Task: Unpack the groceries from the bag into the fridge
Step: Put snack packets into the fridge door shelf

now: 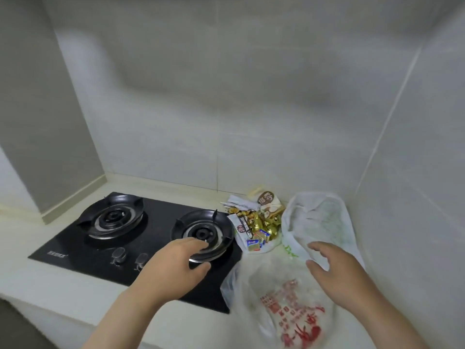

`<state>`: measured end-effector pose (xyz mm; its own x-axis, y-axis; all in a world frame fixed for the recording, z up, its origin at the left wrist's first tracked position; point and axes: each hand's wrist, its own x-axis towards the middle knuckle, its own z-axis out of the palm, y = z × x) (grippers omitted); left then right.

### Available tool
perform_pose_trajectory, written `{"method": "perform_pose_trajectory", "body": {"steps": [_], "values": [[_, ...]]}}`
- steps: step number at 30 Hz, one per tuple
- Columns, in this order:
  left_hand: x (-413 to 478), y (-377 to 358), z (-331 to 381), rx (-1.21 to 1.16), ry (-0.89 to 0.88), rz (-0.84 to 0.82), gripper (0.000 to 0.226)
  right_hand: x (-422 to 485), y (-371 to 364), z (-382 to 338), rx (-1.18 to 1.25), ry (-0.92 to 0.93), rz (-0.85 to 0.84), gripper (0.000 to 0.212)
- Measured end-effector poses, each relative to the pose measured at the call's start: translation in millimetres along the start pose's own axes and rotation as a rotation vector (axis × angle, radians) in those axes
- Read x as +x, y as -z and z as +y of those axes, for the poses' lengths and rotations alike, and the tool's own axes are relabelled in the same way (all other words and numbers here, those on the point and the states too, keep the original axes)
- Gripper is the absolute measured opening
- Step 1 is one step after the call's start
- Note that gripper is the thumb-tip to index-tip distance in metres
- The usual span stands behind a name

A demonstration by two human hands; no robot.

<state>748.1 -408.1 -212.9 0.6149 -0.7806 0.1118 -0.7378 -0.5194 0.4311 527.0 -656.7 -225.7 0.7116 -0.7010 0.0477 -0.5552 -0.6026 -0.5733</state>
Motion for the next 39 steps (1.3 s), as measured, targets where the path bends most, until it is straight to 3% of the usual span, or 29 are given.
{"method": "perform_pose_trajectory", "body": {"steps": [16, 21, 24, 31, 39], "values": [[156, -1, -68, -0.077, -0.085, -0.180, 0.022, 118, -48, -23, -0.045, -0.149, -0.056, 0.042], [196, -20, -90, -0.019, -0.098, -0.212, 0.044, 151, -61, -28, -0.096, -0.149, -0.045, 0.042], [215, -34, -95, -0.024, -0.088, -0.257, 0.045, 165, -63, -24, -0.128, -0.153, -0.071, 0.042], [239, -73, -94, -0.082, -0.028, -0.357, 0.030, 194, -74, 7, -0.086, -0.159, -0.121, 0.041], [276, -108, -69, -0.154, 0.063, -0.334, 0.014, 258, -86, 36, 0.008, -0.106, -0.185, 0.039]]}}
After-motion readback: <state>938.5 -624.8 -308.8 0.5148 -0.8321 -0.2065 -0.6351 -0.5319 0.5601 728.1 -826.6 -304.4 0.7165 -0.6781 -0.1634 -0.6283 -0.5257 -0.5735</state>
